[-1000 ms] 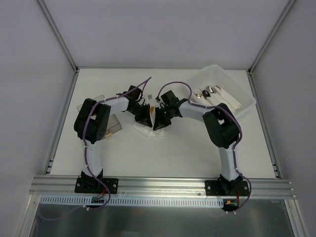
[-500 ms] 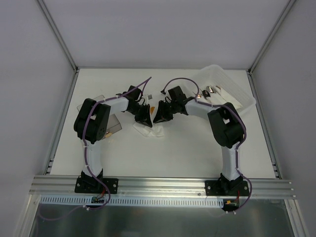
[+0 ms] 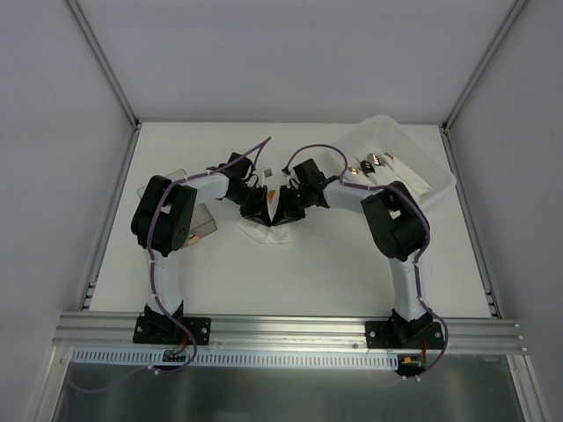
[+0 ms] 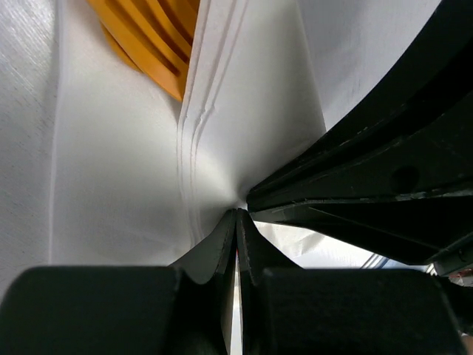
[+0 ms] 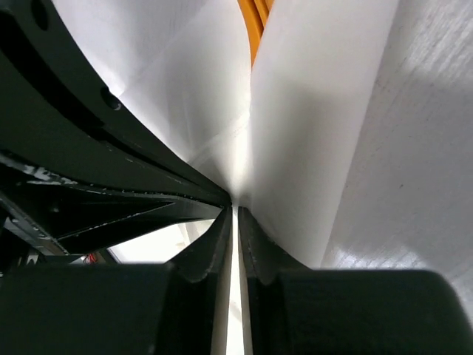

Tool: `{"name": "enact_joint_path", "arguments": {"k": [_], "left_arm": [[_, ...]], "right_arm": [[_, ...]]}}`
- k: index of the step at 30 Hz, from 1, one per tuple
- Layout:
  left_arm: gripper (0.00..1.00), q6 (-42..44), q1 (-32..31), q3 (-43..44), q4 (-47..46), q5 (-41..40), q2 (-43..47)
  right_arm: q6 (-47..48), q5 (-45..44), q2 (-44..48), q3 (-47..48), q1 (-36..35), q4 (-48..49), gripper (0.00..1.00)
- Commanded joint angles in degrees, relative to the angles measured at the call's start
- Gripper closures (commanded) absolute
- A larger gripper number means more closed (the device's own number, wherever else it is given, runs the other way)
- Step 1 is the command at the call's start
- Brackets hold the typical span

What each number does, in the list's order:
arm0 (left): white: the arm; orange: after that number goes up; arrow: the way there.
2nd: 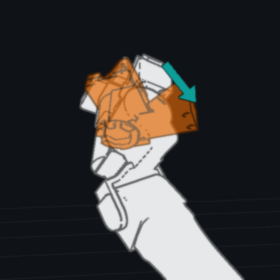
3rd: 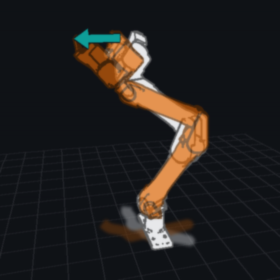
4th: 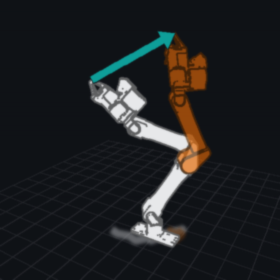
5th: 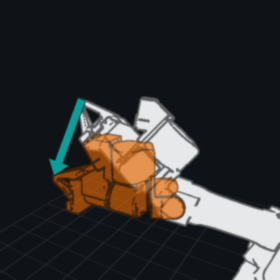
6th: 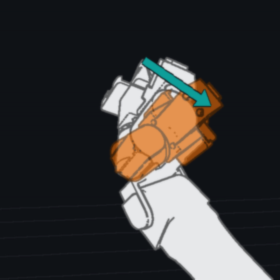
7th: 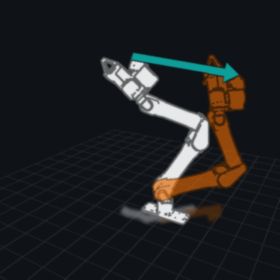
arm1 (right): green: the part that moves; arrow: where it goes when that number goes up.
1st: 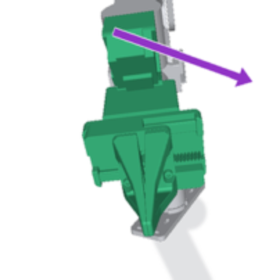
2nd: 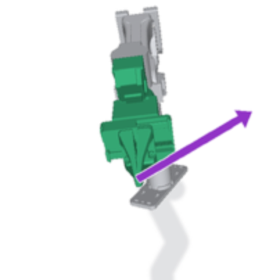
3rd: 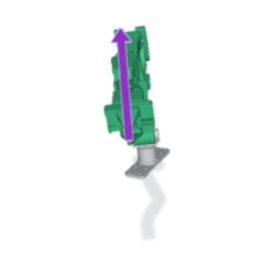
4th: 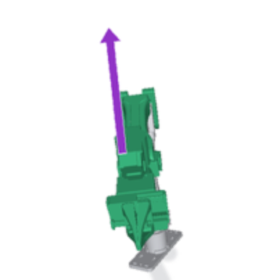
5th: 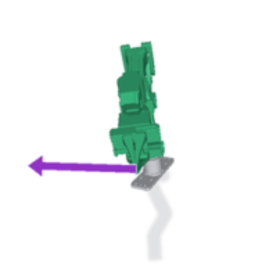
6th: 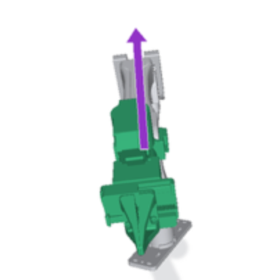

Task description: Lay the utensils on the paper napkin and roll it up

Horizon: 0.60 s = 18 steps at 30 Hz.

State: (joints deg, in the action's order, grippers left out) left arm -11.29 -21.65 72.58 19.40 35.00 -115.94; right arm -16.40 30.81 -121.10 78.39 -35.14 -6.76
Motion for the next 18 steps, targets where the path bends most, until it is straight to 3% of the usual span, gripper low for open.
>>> {"name": "enact_joint_path", "arguments": {"k": [1, 8, 11, 18], "left_arm": [[1.00, 4.26, 0.38, -2.61, 3.01, -7.23, -0.69], [1.00, 10.57, 0.47, -2.00, 3.01, -4.07, 2.46], [0.94, 11.98, 0.47, -0.77, 2.75, -1.18, 5.36], [0.85, 7.07, 0.38, -0.42, 1.96, 4.89, 10.29]], "right_arm": [[1.90, -5.84, 0.16, 0.80, 0.07, -4.04, 0.91], [-6.60, -7.43, 5.08, -10.52, 0.68, -0.19, 0.99], [-10.04, -7.08, 6.57, -14.57, 0.68, 3.50, 1.00], [-22.34, -8.48, 6.67, -17.92, 0.86, 8.96, 1.00]]}}
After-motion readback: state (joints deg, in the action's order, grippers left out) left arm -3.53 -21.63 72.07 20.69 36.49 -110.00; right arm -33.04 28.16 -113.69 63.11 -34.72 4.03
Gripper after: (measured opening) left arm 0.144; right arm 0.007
